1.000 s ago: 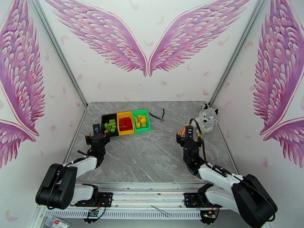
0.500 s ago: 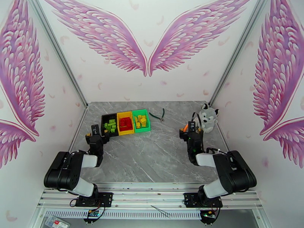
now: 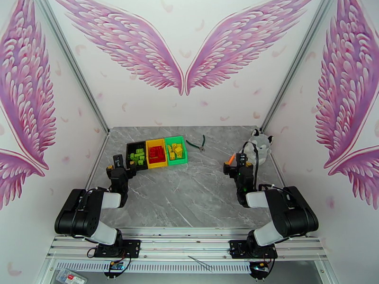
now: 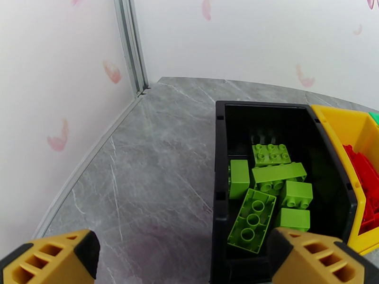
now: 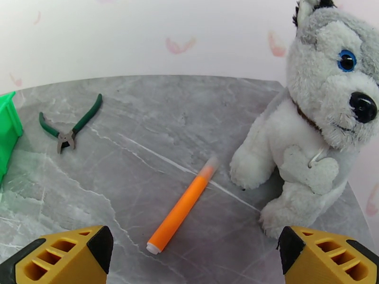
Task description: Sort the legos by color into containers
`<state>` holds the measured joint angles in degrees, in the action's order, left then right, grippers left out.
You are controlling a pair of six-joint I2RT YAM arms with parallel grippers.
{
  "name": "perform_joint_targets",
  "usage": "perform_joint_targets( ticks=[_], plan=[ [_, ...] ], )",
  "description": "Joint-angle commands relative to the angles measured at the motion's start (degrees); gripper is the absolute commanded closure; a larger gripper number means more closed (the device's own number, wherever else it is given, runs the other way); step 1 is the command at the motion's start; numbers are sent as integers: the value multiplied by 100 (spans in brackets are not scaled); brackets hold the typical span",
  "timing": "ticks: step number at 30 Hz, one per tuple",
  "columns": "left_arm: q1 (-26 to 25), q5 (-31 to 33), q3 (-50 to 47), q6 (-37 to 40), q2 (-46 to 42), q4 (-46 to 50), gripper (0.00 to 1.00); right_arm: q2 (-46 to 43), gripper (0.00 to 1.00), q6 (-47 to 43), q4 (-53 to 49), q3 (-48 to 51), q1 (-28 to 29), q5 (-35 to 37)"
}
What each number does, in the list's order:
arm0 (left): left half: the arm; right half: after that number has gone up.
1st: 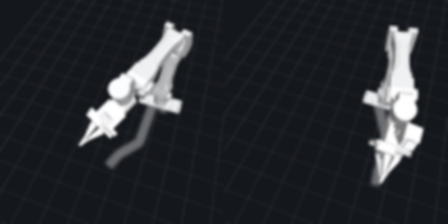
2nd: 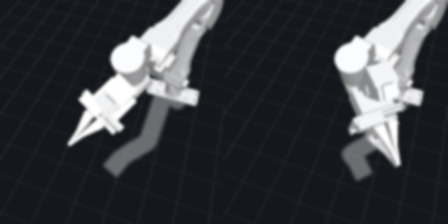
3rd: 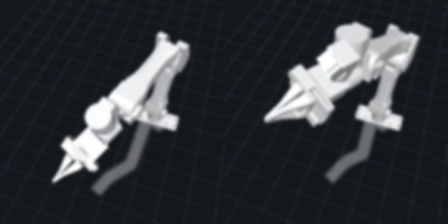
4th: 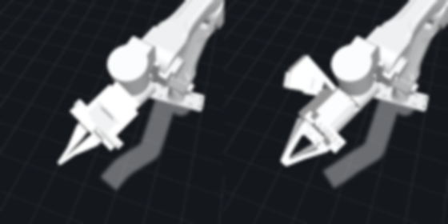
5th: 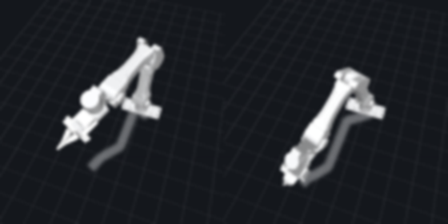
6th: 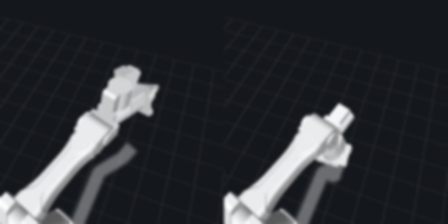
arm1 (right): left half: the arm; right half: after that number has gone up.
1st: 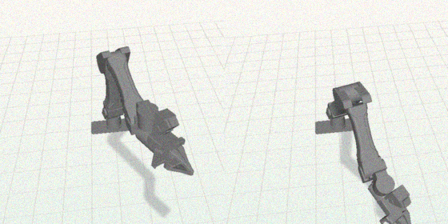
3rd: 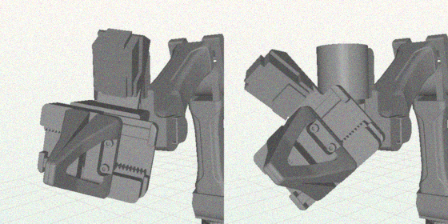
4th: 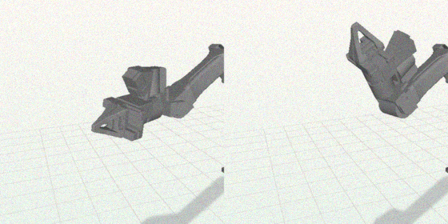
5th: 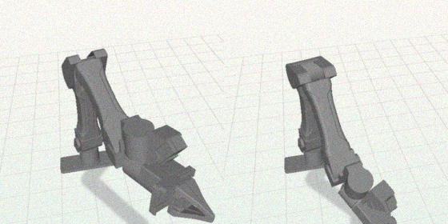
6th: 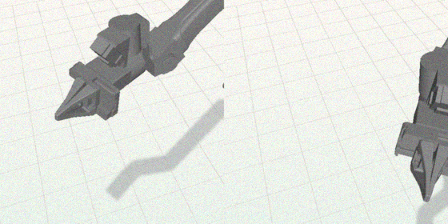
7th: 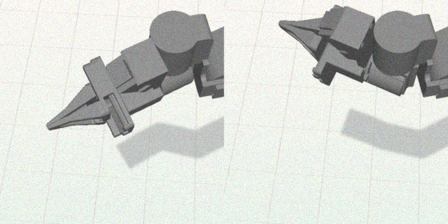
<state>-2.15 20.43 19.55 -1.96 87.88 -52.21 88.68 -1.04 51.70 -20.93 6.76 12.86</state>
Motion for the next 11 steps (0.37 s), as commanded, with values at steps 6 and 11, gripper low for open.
perform_joint_targets(
  ticks=[6, 11],
  plan=[
    [-152, 216, 86, 115, 28, -209, 1, 40, 1, -32, -218, -214, -72, -835],
    [-151, 217, 94, 108, 29, -202, 1, 20, 1, -3, -231, -208, -167, -1025]
  ],
)
